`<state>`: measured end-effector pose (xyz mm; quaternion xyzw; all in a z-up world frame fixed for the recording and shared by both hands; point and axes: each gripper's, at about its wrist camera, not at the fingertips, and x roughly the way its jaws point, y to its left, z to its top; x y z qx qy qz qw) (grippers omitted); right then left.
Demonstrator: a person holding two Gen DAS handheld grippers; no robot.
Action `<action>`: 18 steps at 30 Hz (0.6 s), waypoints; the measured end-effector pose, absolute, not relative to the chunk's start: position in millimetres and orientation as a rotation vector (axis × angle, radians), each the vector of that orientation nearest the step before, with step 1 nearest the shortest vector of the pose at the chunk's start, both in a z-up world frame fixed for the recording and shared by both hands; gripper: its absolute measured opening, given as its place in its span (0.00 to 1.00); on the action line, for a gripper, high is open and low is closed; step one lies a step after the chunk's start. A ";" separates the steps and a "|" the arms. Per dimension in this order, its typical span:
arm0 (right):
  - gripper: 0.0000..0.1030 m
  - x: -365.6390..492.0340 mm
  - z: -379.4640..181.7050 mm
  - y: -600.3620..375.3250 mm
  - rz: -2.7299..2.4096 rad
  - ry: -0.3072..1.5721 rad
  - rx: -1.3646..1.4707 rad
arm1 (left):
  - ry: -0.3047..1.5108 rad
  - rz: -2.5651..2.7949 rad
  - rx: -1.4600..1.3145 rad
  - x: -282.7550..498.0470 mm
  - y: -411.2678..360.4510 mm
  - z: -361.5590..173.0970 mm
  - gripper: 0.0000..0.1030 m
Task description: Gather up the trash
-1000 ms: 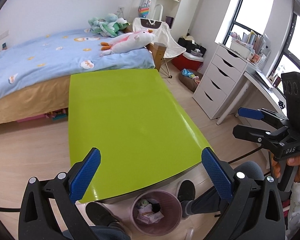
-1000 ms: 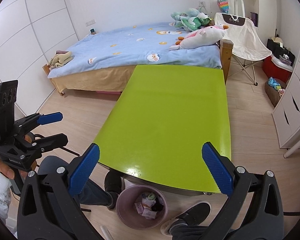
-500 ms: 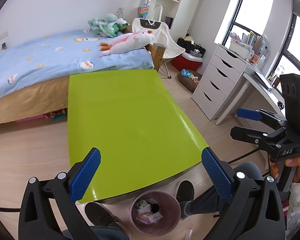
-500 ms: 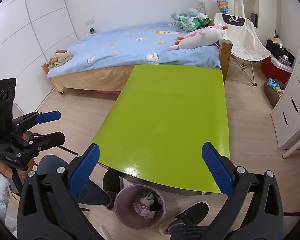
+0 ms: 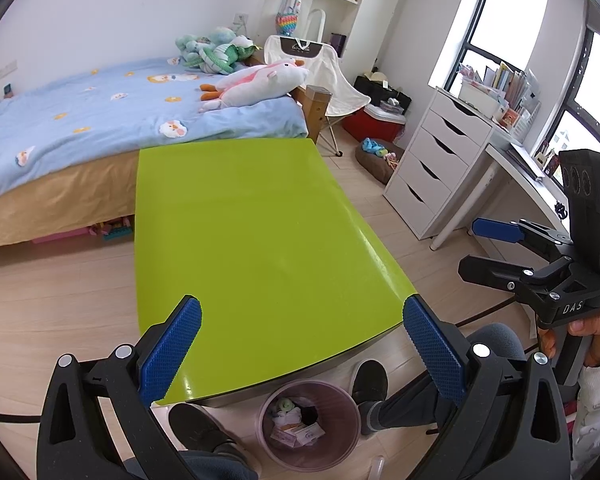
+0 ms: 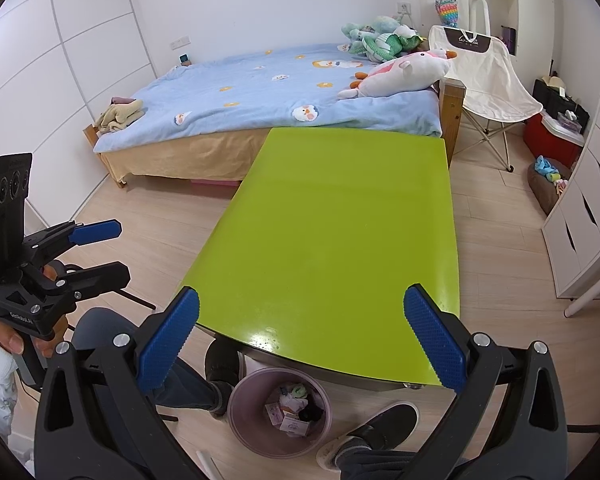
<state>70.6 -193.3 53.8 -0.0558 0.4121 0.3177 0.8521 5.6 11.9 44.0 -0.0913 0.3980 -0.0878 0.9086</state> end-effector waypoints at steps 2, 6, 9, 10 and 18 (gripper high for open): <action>0.97 70.7 53.7 -193.1 0.668 0.867 -0.119 | 0.819 -0.181 -0.190 5.4 11.8 44.2 0.94; 0.97 70.6 53.8 -193.1 0.669 0.866 -0.120 | 0.820 -0.180 -0.189 5.5 11.5 43.9 0.94; 0.97 70.8 53.7 -193.2 0.670 0.868 -0.118 | 0.820 -0.180 -0.189 4.9 11.1 43.9 0.94; 0.97 70.4 52.6 -192.5 0.670 0.868 -0.120 | 0.820 -0.179 -0.190 5.1 11.0 43.9 0.94; 0.97 69.7 51.0 -192.5 0.670 0.870 -0.119 | 0.819 -0.180 -0.191 5.0 10.9 44.2 0.94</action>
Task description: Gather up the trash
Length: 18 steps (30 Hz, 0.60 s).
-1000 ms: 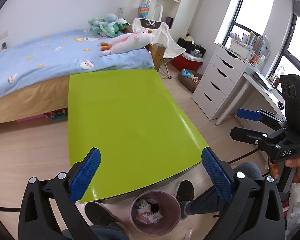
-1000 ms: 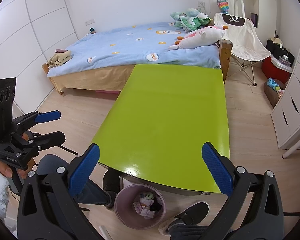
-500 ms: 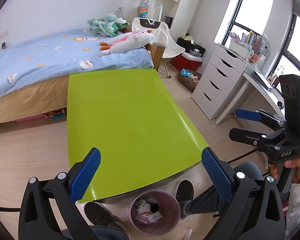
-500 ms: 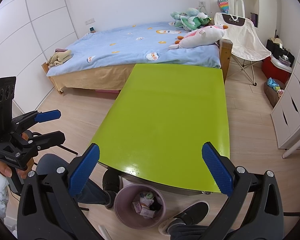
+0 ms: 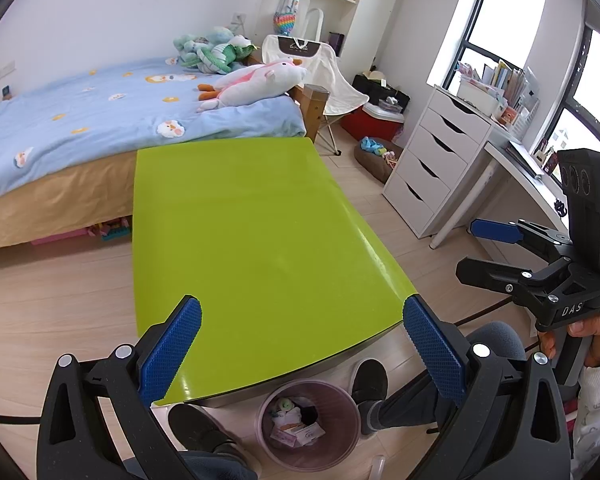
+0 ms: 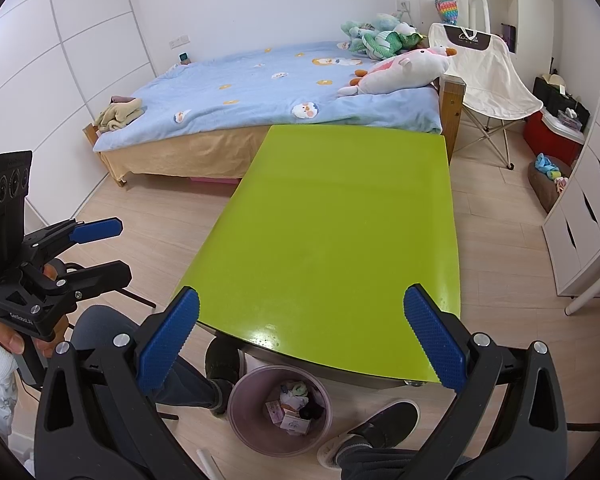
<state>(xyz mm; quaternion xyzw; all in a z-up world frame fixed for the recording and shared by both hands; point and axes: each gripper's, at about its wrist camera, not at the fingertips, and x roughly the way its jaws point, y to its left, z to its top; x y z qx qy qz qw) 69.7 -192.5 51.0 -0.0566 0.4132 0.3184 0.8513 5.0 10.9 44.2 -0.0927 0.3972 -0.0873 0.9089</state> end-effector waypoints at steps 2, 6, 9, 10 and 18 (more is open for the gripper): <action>0.97 68.5 45.5 -192.5 0.671 0.872 -0.121 | 0.819 -0.181 -0.189 4.2 10.0 43.8 0.94; 0.97 67.4 43.7 -192.5 0.671 0.872 -0.120 | 0.818 -0.181 -0.193 3.6 9.9 43.0 0.94; 0.97 67.0 42.7 -192.5 0.670 0.873 -0.121 | 0.818 -0.178 -0.192 3.2 9.7 42.7 0.94; 0.97 67.7 44.1 -192.5 0.671 0.873 -0.121 | 0.816 -0.176 -0.193 2.3 9.2 42.2 0.94; 0.97 68.0 44.5 -192.4 0.671 0.873 -0.120 | 0.816 -0.164 -0.186 2.8 6.9 38.2 0.94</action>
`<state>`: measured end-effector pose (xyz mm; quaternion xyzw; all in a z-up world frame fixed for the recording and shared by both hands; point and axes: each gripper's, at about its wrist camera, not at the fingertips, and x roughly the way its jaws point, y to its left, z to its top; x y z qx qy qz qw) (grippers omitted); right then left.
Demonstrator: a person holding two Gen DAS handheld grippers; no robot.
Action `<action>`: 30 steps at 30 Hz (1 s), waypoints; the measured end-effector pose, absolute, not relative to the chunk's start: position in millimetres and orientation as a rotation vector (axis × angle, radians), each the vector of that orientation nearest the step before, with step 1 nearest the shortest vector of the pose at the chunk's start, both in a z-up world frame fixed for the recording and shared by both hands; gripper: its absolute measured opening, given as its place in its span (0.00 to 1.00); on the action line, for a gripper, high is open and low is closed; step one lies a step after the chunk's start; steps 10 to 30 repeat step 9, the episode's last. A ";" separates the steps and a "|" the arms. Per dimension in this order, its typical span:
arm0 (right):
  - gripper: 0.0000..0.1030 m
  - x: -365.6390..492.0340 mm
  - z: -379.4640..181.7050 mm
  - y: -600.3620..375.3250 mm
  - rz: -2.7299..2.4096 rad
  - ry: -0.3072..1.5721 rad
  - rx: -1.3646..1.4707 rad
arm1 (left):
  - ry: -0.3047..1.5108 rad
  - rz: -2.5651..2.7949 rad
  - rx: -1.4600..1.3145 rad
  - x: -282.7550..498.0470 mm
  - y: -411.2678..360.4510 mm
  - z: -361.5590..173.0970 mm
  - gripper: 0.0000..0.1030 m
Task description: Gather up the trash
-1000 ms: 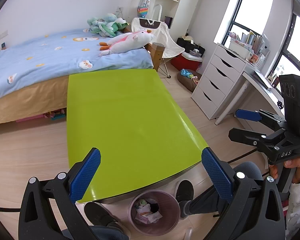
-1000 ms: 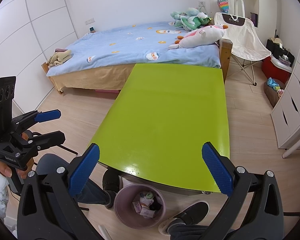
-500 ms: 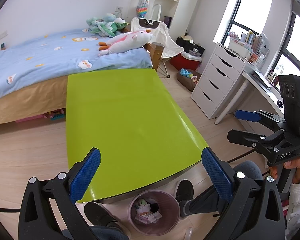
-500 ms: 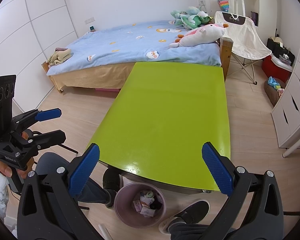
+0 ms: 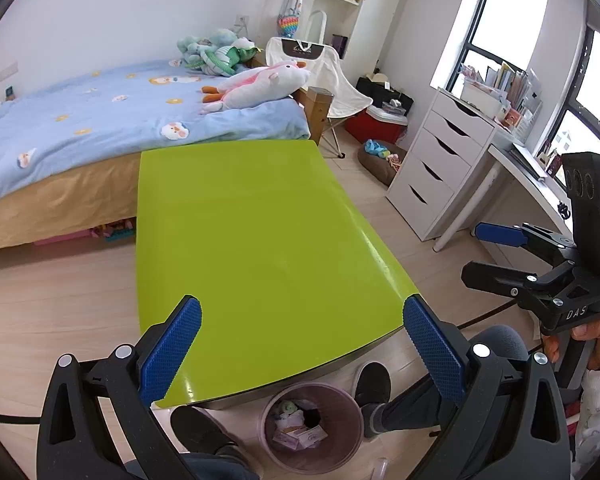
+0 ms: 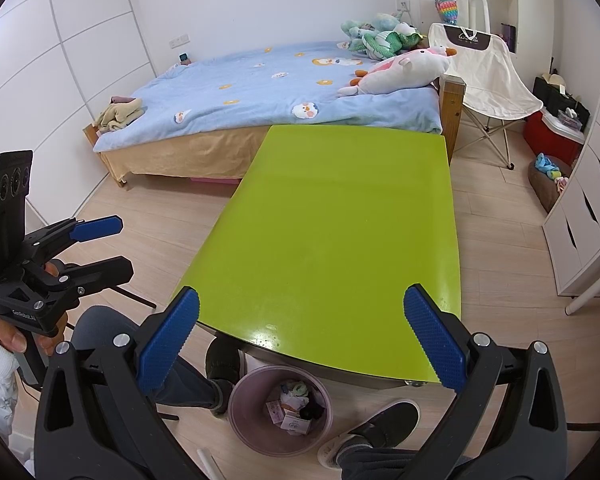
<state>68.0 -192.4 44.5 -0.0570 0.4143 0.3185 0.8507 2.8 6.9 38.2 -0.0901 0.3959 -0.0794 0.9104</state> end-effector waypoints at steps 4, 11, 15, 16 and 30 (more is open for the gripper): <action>0.97 67.9 44.4 -192.6 0.671 0.873 -0.121 | 0.824 -0.154 -0.167 4.7 7.0 37.4 0.94; 0.97 67.7 43.6 -192.5 0.672 0.874 -0.120 | 0.830 -0.149 -0.159 7.3 5.9 36.2 0.94; 0.97 67.7 43.6 -192.5 0.672 0.874 -0.120 | 0.830 -0.149 -0.159 7.3 5.9 36.2 0.94; 0.97 67.7 43.6 -192.5 0.672 0.874 -0.120 | 0.830 -0.149 -0.159 7.3 5.9 36.2 0.94; 0.97 67.7 43.6 -192.5 0.672 0.874 -0.120 | 0.830 -0.149 -0.159 7.3 5.9 36.2 0.94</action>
